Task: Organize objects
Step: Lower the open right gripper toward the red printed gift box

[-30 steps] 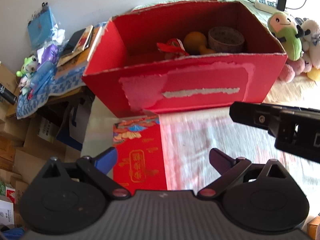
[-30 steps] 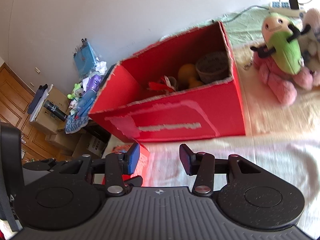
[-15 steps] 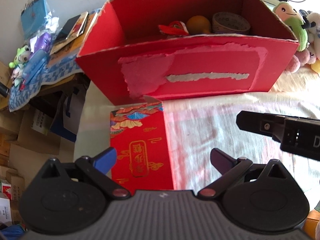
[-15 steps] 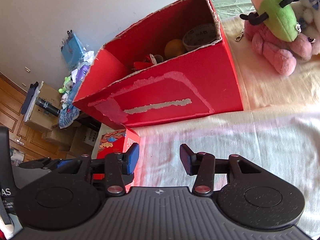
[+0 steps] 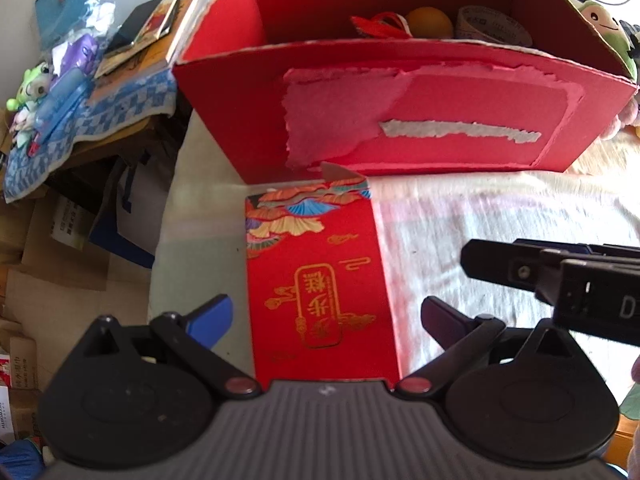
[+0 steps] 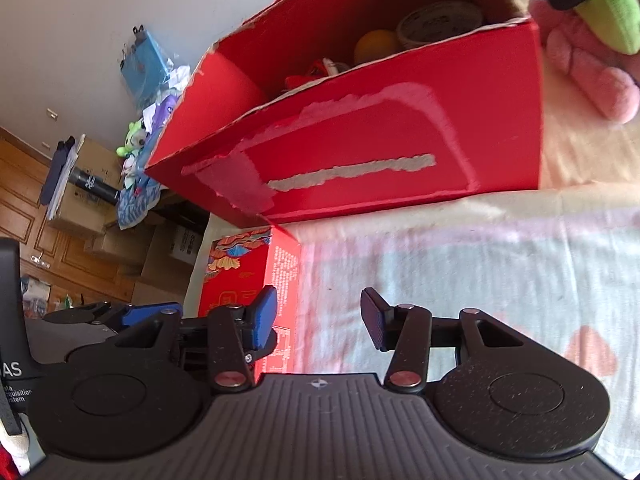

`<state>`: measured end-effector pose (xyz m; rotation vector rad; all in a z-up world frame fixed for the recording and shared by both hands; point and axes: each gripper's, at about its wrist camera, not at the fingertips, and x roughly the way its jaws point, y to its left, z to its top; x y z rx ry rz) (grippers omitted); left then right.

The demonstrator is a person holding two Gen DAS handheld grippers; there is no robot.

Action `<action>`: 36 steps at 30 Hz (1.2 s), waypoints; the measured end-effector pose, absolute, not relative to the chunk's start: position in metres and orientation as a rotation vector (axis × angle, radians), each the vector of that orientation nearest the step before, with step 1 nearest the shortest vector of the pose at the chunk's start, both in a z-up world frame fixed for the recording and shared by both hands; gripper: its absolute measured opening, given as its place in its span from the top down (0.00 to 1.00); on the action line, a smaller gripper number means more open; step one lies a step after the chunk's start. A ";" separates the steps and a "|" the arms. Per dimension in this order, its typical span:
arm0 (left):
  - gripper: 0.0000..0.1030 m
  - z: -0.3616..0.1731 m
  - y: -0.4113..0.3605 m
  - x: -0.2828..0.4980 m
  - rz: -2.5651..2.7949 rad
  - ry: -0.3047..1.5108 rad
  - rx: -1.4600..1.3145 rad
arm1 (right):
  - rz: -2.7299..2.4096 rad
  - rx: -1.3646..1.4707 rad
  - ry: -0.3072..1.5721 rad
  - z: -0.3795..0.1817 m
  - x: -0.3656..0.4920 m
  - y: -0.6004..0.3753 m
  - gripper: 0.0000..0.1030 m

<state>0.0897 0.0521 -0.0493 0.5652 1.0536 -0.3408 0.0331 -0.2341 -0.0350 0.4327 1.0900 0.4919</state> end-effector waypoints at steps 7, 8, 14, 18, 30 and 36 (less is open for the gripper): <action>0.02 -0.057 0.062 0.100 -0.360 1.097 0.535 | 0.496 0.466 1.106 -0.037 0.040 -0.223 0.49; 0.02 -0.059 0.062 0.101 -0.364 1.105 0.532 | 0.497 0.470 1.111 -0.038 0.041 -0.222 0.49; 0.02 -0.066 0.065 0.106 -0.397 1.137 0.505 | 0.503 0.492 1.129 -0.041 0.049 -0.212 0.49; 0.02 -0.072 0.067 0.112 -0.423 1.175 0.476 | 0.508 0.517 1.143 -0.044 0.053 -0.210 0.48; 0.02 -0.079 0.071 0.121 -0.448 1.212 0.473 | 0.530 0.534 1.198 -0.053 0.061 -0.192 0.48; 0.01 -0.084 0.069 0.124 -0.458 1.236 0.472 | 0.517 0.530 1.229 -0.059 0.063 -0.190 0.48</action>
